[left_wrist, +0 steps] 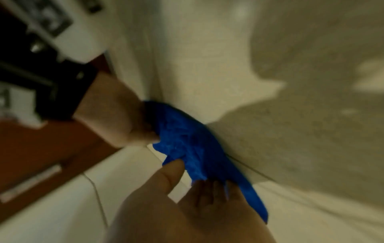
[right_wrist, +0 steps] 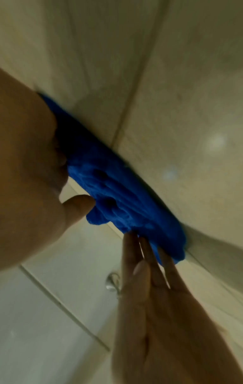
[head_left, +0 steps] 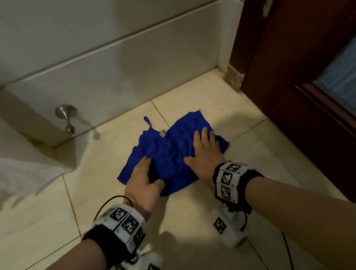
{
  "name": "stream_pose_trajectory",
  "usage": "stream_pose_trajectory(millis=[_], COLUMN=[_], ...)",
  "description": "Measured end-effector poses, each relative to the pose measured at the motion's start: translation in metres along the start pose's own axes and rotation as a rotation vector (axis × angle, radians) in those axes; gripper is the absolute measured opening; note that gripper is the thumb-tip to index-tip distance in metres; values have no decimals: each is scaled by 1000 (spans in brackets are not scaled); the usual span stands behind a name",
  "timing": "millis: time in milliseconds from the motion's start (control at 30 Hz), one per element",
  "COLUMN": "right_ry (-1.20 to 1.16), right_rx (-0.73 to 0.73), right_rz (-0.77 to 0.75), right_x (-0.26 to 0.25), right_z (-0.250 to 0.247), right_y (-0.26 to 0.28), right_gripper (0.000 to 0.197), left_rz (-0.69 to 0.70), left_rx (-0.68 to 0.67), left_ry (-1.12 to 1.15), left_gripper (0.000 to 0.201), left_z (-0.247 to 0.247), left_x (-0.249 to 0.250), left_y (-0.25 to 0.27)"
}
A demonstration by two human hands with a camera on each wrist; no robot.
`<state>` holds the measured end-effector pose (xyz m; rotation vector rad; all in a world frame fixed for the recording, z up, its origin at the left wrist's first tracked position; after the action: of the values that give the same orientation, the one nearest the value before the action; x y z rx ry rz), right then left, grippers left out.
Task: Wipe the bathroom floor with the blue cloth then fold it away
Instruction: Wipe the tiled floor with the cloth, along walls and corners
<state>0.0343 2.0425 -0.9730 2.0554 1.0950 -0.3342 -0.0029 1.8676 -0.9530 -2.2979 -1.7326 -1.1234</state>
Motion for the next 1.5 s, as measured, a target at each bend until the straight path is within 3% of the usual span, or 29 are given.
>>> stream_pose_trajectory(millis=[67,200,333,433,533,567,633,700,733,800,833,900,967,1067,1100,1233,1300,1333,1400,1500], right_ry=[86,43,-96,-170,-200,-200,-163,-141,-162,-279,-340,-372,-302,-112,-78,19,13,17,143,330], right_rx=[-25,-92,-107,-118,-77,-64,-74,-92,-114,-193,-245,-325,-407,-496,-501,-587,-576,-547,-417,-124], right_rz=[-4,-138,-205,-280,-309,-320,-345,-362,-352,-266,-204,-130,-112,-116,-99,-33,19,33,-23,-186], right_x=[-7,-28,-33,-41,-47,-48,-50,-57,-60,-61,-60,-59,-58,-49,-43,-20,-4,2,12,11], right_z=[15,44,51,58,57,55,56,56,54,50,47,40,28,8,1,-22,-30,-32,-36,-46], right_y=[3,22,31,44,57,61,68,76,80,78,76,73,73,78,78,86,87,87,81,76], right_gripper=[90,93,96,89,78,73,63,53,48,37,32,27,20,29,32,30,33,34,37,45], left_rz=[-98,-244,-359,-357,-338,-332,-285,-101,82,448,544,509,430,363,318,28,-55,-69,-64,87], left_rx=[-99,-216,-263,-338,-359,-327,-164,12,46,-24,-95,-238,-217,-261,-339,-744,-792,-761,-561,-174], left_ry=[247,874,1026,941,904,830,421,-25,-140,-341,-449,-533,-561,-477,-373,15,55,24,-151,-694], left_gripper=[75,76,62,42,35,26,17,58,78,98,99,88,56,11,5,20,23,20,13,36], left_z=[5,19,18,13,3,-4,-26,-50,-56,-52,-45,-34,-34,-32,-27,-3,4,5,1,-18], left_x=[5,26,4,-8,-12,-14,-26,-28,-20,-6,-3,-7,-8,4,7,21,24,23,18,13], left_y=[-1,-6,-6,2,2,1,-2,-1,3,20,28,34,29,26,26,46,53,52,40,26])
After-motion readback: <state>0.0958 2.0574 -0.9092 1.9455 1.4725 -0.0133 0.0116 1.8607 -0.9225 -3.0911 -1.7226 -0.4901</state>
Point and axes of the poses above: each hand's wrist, its own y-axis away from the middle knuckle, its own z-axis out of the palm, x = y × z, the point moved 6 cm from there along -y, towards the middle knuckle, and after that the axes turned 11 degrees about -y, right-handed, at the moved point
